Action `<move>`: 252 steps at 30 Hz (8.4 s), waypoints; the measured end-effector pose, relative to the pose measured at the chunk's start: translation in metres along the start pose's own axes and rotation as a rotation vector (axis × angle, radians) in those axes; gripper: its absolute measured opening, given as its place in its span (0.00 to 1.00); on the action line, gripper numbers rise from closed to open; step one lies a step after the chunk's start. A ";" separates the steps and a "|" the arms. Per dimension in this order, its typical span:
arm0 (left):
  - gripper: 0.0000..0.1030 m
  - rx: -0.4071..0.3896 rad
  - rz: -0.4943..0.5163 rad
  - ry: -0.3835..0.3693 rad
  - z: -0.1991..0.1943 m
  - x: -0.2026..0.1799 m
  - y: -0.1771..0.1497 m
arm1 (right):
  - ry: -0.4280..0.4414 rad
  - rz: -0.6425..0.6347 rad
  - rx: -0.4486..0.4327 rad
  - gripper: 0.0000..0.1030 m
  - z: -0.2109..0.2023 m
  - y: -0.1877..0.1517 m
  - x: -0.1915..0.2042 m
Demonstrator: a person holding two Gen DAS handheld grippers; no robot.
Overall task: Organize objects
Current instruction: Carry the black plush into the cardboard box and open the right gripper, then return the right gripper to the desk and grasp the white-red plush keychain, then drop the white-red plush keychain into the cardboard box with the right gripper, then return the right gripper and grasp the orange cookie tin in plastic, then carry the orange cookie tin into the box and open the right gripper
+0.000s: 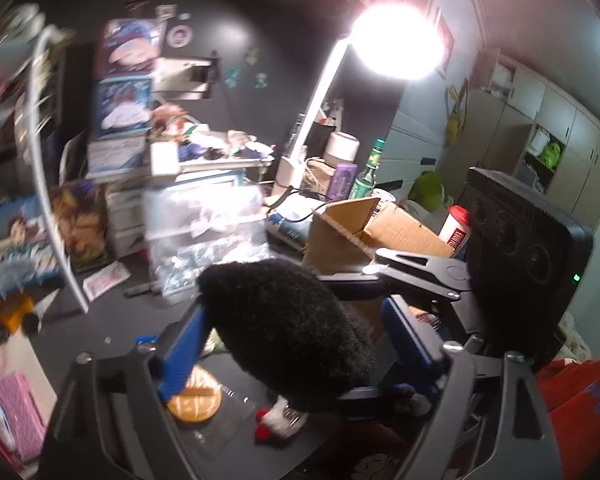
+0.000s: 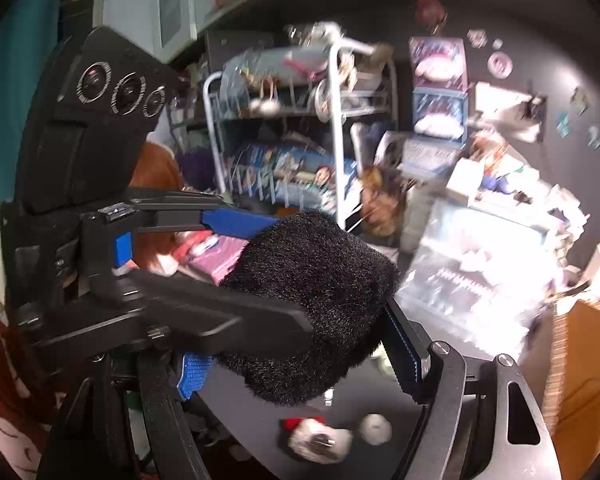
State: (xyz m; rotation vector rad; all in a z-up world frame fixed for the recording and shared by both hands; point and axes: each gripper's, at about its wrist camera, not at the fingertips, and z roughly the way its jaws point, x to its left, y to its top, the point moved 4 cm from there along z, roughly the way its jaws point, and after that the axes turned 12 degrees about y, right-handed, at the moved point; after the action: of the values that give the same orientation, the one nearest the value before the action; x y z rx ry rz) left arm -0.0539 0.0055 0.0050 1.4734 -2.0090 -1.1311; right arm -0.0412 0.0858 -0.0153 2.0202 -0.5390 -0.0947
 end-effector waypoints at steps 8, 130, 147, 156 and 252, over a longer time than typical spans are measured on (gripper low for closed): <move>0.57 0.070 0.097 -0.070 0.051 -0.060 0.054 | -0.166 0.052 -0.028 0.69 -0.071 -0.005 -0.058; 0.76 0.309 0.178 -0.160 0.149 -0.106 0.087 | -0.251 0.202 0.289 0.72 -0.107 -0.025 -0.160; 0.88 -0.026 -0.032 0.129 0.026 0.020 0.033 | -0.001 0.082 0.023 0.72 -0.070 -0.006 -0.031; 0.88 -0.009 -0.168 0.295 0.001 0.093 -0.067 | 0.135 0.152 0.109 0.72 0.038 -0.046 0.019; 0.75 0.114 0.154 -0.074 0.120 -0.113 0.076 | -0.266 0.214 0.095 0.72 -0.121 -0.036 -0.140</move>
State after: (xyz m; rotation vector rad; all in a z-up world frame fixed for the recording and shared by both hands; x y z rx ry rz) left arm -0.1444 0.1625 0.0105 1.3208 -2.2289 -1.0370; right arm -0.1197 0.2566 -0.0086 2.0414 -0.9400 -0.2130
